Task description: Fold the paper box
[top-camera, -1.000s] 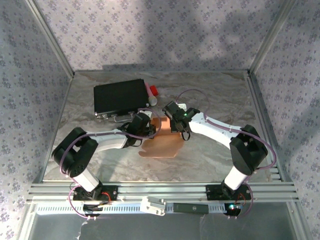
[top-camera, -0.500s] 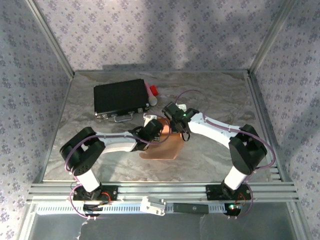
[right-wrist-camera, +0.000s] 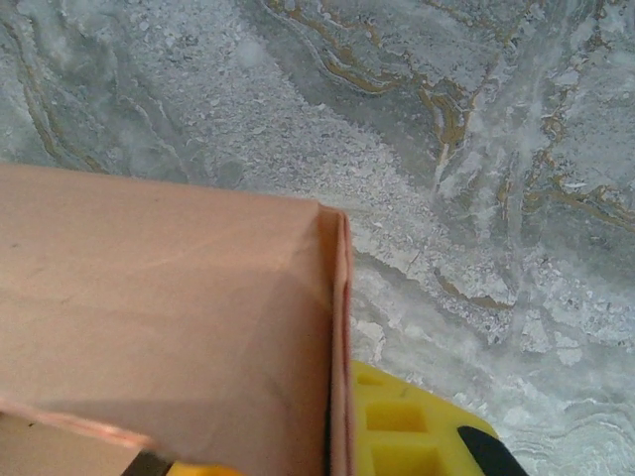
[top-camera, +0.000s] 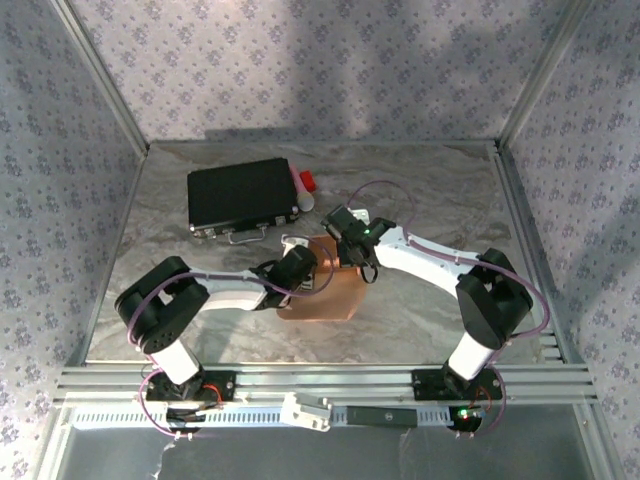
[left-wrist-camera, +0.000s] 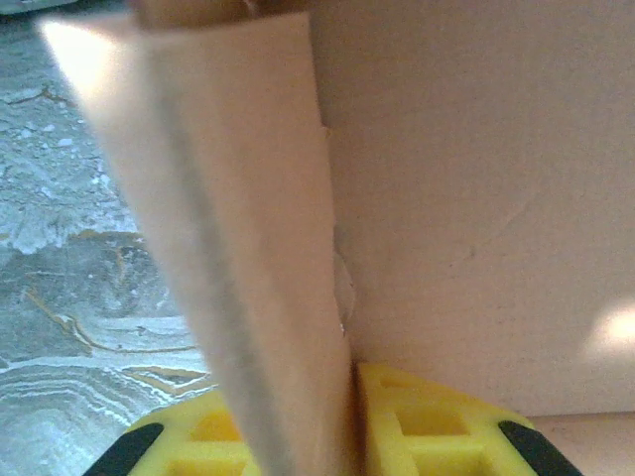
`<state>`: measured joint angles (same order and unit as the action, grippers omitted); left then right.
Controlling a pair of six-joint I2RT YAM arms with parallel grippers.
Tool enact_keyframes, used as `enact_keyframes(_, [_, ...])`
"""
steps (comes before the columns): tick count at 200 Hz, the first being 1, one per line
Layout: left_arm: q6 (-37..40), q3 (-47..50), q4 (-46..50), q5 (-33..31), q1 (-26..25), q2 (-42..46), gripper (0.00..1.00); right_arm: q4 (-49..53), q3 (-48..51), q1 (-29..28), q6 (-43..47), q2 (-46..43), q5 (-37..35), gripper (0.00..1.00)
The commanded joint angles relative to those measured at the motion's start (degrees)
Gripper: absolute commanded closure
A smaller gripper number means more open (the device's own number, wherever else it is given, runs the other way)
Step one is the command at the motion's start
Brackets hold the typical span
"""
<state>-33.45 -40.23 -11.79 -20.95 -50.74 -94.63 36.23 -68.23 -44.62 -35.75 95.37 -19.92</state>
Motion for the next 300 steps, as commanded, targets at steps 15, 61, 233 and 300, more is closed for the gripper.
enact_keyframes(15, [1.36,1.81,1.98,1.02,0.38,5.61,0.69,-1.43,-0.59,-0.04,-0.73,-0.35,-0.86,1.00])
enact_keyframes(61, [2.51,1.90,3.68,7.07,4.19,14.90,0.51,-1.33,-0.59,-0.29,-0.72,-0.29,-0.85,1.00])
enact_keyframes(233, [9.28,-6.87,7.14,6.81,8.49,5.69,0.67,-1.34,-1.30,-0.48,-0.77,-0.36,1.06,1.00])
enact_keyframes(300, [8.85,-7.00,8.03,-0.06,6.74,4.21,1.00,-1.32,-1.82,-0.55,-0.75,-0.19,1.07,1.00])
